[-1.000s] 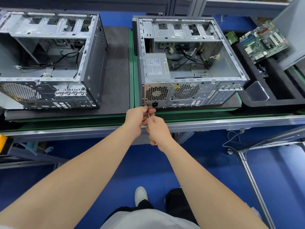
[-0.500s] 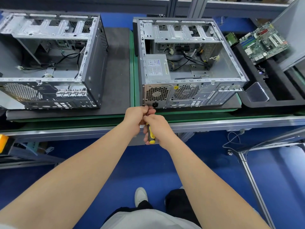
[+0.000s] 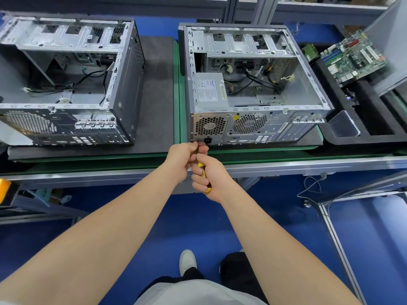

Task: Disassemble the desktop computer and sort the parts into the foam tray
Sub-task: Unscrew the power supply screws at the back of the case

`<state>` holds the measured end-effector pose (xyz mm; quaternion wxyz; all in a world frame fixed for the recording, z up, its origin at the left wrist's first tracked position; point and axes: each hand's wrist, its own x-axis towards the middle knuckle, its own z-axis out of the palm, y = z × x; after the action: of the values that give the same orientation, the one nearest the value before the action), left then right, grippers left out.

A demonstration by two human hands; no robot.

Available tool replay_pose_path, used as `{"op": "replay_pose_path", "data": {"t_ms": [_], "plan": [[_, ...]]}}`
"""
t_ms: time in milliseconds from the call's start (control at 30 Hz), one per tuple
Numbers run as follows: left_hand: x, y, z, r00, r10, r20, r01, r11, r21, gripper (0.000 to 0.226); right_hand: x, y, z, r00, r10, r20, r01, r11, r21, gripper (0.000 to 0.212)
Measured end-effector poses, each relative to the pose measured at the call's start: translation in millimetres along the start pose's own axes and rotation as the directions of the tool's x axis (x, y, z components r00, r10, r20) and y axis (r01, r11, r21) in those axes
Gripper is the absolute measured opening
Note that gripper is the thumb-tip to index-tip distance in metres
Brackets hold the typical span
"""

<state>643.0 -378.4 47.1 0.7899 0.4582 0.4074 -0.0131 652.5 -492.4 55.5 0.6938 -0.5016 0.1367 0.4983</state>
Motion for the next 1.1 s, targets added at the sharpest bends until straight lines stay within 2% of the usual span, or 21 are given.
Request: {"op": "replay_pose_path", "data": {"t_ms": [67,100,167,267,333,367,400,467,533,567,633,667,700,767,867,967,1033,1100], "plan": [[0,-2,0,1.000,0.014,-0.009,-0.014,1.000,0.018,0.021,0,-1,7,0.981,-0.110,-0.160,0.049,0.938,-0.344,0.026],[1,-2,1,1.000,0.016,-0.009,-0.016,1.000,0.021,0.021,0,0,10,0.956,-0.205,-0.211,0.070,0.855,-0.514,0.029],[2,-2,2,1.000,0.015,-0.008,-0.015,1.000,0.021,0.022,0,1,13,0.892,-0.396,-0.218,0.083,0.618,-0.782,0.030],[1,-1,3,1.000,-0.005,-0.003,0.005,1.000,-0.006,0.023,6,7,12,0.826,-0.541,-0.156,0.031,0.320,-0.947,0.027],[0,-2,5,1.000,0.003,-0.002,-0.003,1.000,-0.013,0.021,9,13,10,0.784,-0.611,-0.110,-0.069,0.090,-0.994,0.037],[-1,-3,6,1.000,0.015,-0.004,-0.015,1.000,-0.013,0.020,10,16,9,0.765,-0.639,-0.083,-0.093,0.019,-0.996,0.040],[-2,-4,7,1.000,0.028,-0.004,-0.028,0.999,-0.016,0.019,12,18,9,0.752,-0.655,-0.071,-0.094,0.000,-0.996,0.039],[-2,-5,7,0.999,0.046,-0.004,-0.046,0.999,-0.026,0.019,13,18,8,0.765,-0.638,-0.088,-0.040,0.090,-0.995,0.028],[-2,-6,6,0.998,0.066,-0.013,-0.066,0.998,-0.002,0.022,13,12,6,0.819,-0.559,-0.129,0.059,0.306,-0.950,0.023],[-1,-6,5,0.997,0.078,-0.018,-0.078,0.997,0.024,0.023,12,8,4,0.857,-0.490,-0.157,0.100,0.458,-0.883,0.027],[0,-6,4,0.996,0.090,-0.011,-0.089,0.995,0.044,0.024,10,-1,0,0.947,-0.260,-0.189,0.103,0.802,-0.588,0.034],[0,-5,3,0.996,0.085,0.002,-0.085,0.996,0.028,0.024,7,-4,-3,0.978,-0.145,-0.151,0.080,0.924,-0.373,0.036],[1,-5,2,0.997,0.074,0.017,-0.075,0.997,0.008,0.025,4,-6,-6,0.993,-0.067,-0.094,0.050,0.983,-0.178,0.037],[2,-6,0,0.998,0.048,0.043,-0.047,0.999,-0.019,0.027,1,-5,-11,0.998,0.024,0.061,-0.031,0.991,0.131,0.037],[2,-7,-1,0.998,0.005,0.070,-0.001,0.998,-0.061,0.028,-2,-3,-10,0.959,0.080,0.271,-0.195,0.882,0.429,0.035],[3,-5,-2,0.995,-0.035,0.090,0.041,0.997,-0.068,0.029,-2,-6,-1,0.962,0.056,0.267,-0.174,0.879,0.444,0.035],[4,-5,-2,0.994,-0.056,0.092,0.062,0.996,-0.063,0.030,-2,-6,5,0.983,0.056,0.175,-0.119,0.918,0.378,0.035],[4,-6,-3,0.994,-0.050,0.095,0.056,0.997,-0.061,0.029,-2,-5,8,0.999,0.041,0.035,-0.048,0.970,0.237,0.035]]}}
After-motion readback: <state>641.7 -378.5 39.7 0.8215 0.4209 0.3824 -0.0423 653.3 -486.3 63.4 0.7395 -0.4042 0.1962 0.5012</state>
